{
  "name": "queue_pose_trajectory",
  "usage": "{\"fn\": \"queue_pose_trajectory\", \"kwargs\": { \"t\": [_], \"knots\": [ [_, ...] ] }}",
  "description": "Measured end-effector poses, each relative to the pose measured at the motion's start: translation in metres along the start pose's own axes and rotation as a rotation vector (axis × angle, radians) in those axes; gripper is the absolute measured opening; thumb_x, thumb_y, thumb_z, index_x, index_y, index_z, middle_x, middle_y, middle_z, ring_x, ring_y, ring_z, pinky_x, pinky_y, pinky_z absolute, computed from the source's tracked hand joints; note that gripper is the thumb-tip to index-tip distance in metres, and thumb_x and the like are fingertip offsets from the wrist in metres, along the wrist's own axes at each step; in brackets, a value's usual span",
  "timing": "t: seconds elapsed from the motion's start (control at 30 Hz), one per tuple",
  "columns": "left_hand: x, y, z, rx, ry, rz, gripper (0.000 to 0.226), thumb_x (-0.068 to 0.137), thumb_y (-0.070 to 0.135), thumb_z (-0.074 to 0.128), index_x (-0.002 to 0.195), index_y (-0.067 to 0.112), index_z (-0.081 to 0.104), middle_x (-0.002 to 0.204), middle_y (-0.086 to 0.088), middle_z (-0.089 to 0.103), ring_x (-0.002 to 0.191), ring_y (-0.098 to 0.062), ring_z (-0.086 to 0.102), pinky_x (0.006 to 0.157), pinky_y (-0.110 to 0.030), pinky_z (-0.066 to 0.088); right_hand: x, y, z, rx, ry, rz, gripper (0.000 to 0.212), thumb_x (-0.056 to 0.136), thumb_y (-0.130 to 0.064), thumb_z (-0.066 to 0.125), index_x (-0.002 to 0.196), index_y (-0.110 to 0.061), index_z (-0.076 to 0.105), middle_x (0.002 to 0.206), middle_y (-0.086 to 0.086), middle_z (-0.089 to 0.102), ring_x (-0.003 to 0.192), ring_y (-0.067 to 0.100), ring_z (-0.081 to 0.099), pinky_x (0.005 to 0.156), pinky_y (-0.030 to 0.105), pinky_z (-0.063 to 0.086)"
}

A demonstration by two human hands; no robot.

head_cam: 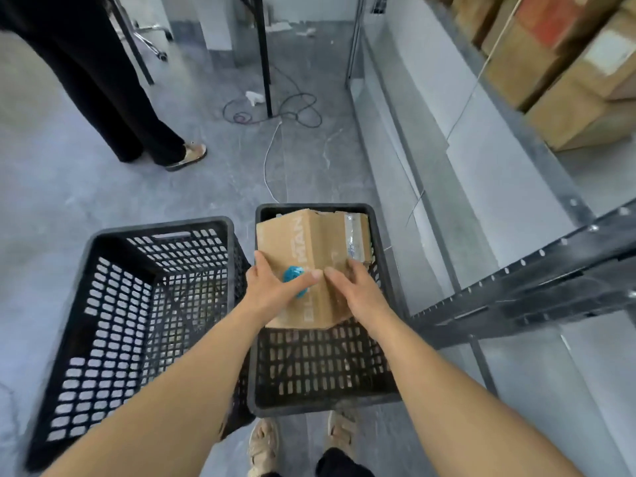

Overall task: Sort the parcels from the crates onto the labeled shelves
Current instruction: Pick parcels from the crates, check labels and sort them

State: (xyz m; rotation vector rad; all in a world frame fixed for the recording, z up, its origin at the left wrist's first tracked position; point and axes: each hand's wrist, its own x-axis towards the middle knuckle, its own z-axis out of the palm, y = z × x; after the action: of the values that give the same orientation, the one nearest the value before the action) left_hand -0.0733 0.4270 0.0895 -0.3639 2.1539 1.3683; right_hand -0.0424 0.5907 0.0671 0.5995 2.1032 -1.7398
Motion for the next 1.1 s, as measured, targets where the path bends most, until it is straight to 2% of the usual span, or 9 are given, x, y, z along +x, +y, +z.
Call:
{"fn": "queue_pose_trajectory", "kwargs": {
  "t": [0.13,0.23,0.4,0.5,0.6,0.73,0.83,1.0,1.1],
  "knots": [
    [-0.009,0.021,-0.011,0.020,0.072,0.067,0.125,0.071,0.056,0.073,0.151,0.015,-0.014,0.159,-0.007,-0.001,0.146,-0.024,0.008,0.115,-0.040,0.018,-0.010,-0.028,-0.004,-0.053,-0.011,-0.088,0.061,0.092,-0.049,0.056,0.146,-0.028,0.035,0.139,-0.003,0.051,0.124,0.016,0.050,0.104,0.038,0.042],
    [-0.014,0.034,-0.023,-0.065,0.070,0.088,0.119,0.067,0.058,0.076,0.152,0.018,0.004,0.154,-0.006,0.016,0.139,-0.025,0.024,0.109,-0.040,0.027,-0.017,-0.048,-0.011,-0.086,0.003,-0.151,0.044,0.102,-0.035,0.042,0.145,-0.027,0.039,0.134,-0.006,0.050,0.123,0.013,0.047,0.104,0.033,0.040],
    [-0.028,0.048,-0.042,-0.251,-0.049,0.189,0.066,0.067,0.054,0.067,0.121,0.026,0.043,0.127,0.006,0.050,0.111,-0.015,0.047,0.092,-0.037,0.034,-0.026,-0.075,-0.020,0.009,0.041,-0.231,0.032,0.103,-0.015,0.039,0.127,-0.021,0.059,0.111,-0.014,0.061,0.103,0.002,0.056,0.080,0.015,0.046],
    [-0.034,0.055,-0.048,-0.362,-0.067,0.226,0.081,0.053,0.059,0.065,0.127,0.030,0.048,0.123,0.002,0.057,0.111,-0.020,0.052,0.101,-0.048,0.040,-0.027,-0.085,-0.024,0.058,0.007,-0.197,0.026,0.102,-0.028,0.043,0.114,-0.023,0.065,0.116,-0.005,0.065,0.109,0.013,0.058,0.082,0.023,0.048],
    [-0.039,0.062,-0.052,-0.466,-0.119,0.255,0.064,0.068,0.051,0.062,0.127,0.028,0.052,0.118,-0.001,0.059,0.108,-0.022,0.055,0.094,-0.046,0.046,-0.027,-0.089,-0.027,0.192,-0.113,-0.031,0.044,0.093,-0.060,0.045,0.109,-0.028,0.070,0.113,0.001,0.069,0.110,0.022,0.061,0.098,0.044,0.048],
    [-0.042,0.072,-0.058,-0.530,-0.173,0.281,0.029,0.095,0.034,0.043,0.116,0.019,0.056,0.098,-0.001,0.061,0.089,-0.019,0.057,0.076,-0.036,0.048,-0.029,-0.094,-0.026,0.229,-0.194,-0.038,0.033,0.092,-0.056,0.048,0.108,-0.035,0.068,0.118,0.002,0.066,0.111,0.022,0.058,0.095,0.051,0.048],
    [-0.041,0.073,-0.065,-0.597,-0.172,0.209,0.035,0.094,0.037,0.043,0.117,0.016,0.058,0.108,-0.008,0.067,0.100,-0.027,0.062,0.091,-0.048,0.050,-0.028,-0.099,-0.027,0.267,-0.203,-0.097,0.030,0.094,-0.043,0.055,0.121,-0.033,0.062,0.121,0.005,0.062,0.111,0.025,0.057,0.074,0.043,0.055],
    [-0.027,0.069,-0.077,-0.363,0.052,0.293,0.044,0.099,0.036,0.042,0.141,0.049,0.034,0.126,0.007,0.056,0.118,-0.019,0.051,0.101,-0.054,0.043,-0.028,-0.112,-0.025,0.194,0.003,-0.222,0.036,0.094,-0.009,0.058,0.126,-0.025,0.055,0.117,0.004,0.067,0.112,0.022,0.062,0.096,0.053,0.050],
    [-0.028,0.074,-0.081,-0.290,0.120,0.323,0.049,0.100,0.031,0.043,0.146,0.042,0.029,0.111,0.003,0.061,0.107,-0.018,0.056,0.099,-0.052,0.044,-0.029,-0.119,-0.024,0.103,0.052,-0.281,0.045,0.091,-0.003,0.059,0.133,-0.018,0.054,0.116,0.000,0.068,0.109,0.019,0.064,0.093,0.048,0.053]
  ]
}}
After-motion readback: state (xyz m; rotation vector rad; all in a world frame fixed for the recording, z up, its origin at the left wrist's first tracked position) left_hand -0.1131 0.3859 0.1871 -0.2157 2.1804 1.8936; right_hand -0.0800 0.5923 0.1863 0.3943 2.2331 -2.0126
